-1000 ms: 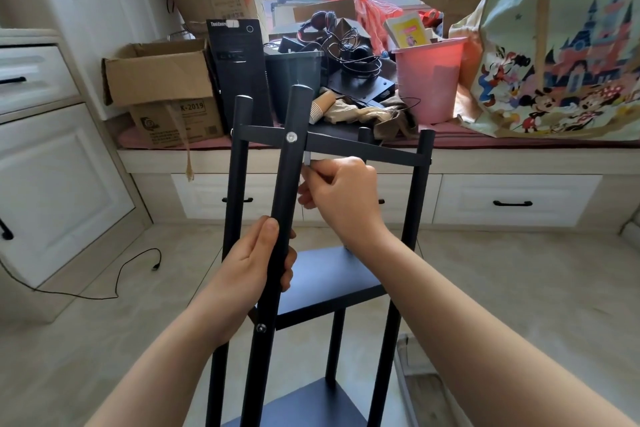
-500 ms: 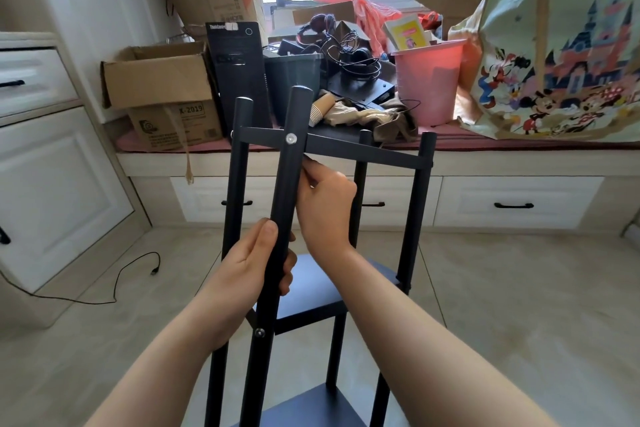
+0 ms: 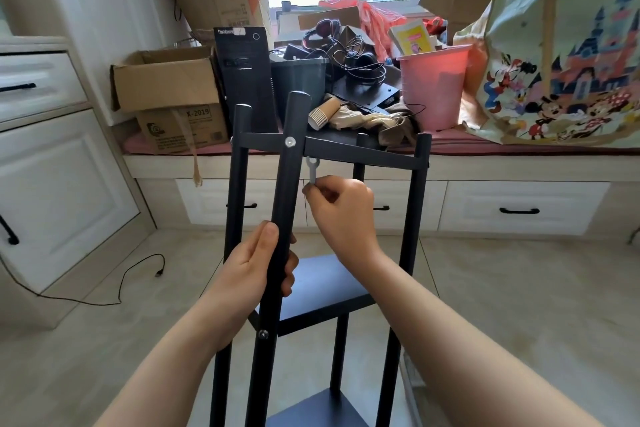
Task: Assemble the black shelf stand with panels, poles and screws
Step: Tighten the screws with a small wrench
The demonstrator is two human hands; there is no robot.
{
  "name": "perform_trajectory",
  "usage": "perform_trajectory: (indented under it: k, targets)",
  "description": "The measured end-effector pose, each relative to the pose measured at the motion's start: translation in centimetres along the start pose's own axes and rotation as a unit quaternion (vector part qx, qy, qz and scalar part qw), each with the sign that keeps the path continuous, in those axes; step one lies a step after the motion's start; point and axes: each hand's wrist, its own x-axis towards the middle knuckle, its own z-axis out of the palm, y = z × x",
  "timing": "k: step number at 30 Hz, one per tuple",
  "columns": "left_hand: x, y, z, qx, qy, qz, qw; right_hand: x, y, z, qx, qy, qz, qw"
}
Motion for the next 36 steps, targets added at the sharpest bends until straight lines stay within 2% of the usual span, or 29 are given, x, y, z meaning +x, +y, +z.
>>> perform_trajectory:
  k: [7, 12, 19, 26, 31, 36]
  targets:
    - [-0.1, 0.0, -0.2, -0.014, -0.002, 0.000, 1.000, 0.6, -1.5, -2.8, 0.055, -0.092, 0.065, 0.992]
    - [-0.1, 0.1, 0.1, -0.009, -0.006, 0.000, 1.000, 1.2, -2.4, -4.0, 0.046, -0.123, 0.068, 0.989]
    - [-0.2, -0.1, 0.3, -0.002, 0.001, 0.004, 1.000, 1.3, -2.8, -4.3, -0.050, -0.098, -0.004, 0.994]
    - [-0.2, 0.1, 0.5, 0.003, 0.009, 0.008, 1.000, 1.0, -3.2, -4.2, -0.033, -0.104, 0.002, 0.994]
    - [-0.2, 0.0, 0.5, 0.004, 0.007, 0.008, 1.000, 1.2, -3.0, -3.6, -0.101, -0.070, -0.047, 0.991]
    - [-0.1, 0.0, 0.4, 0.005, 0.010, 0.010, 1.000, 1.4, -2.3, -3.1, -0.107, -0.046, -0.055, 0.992]
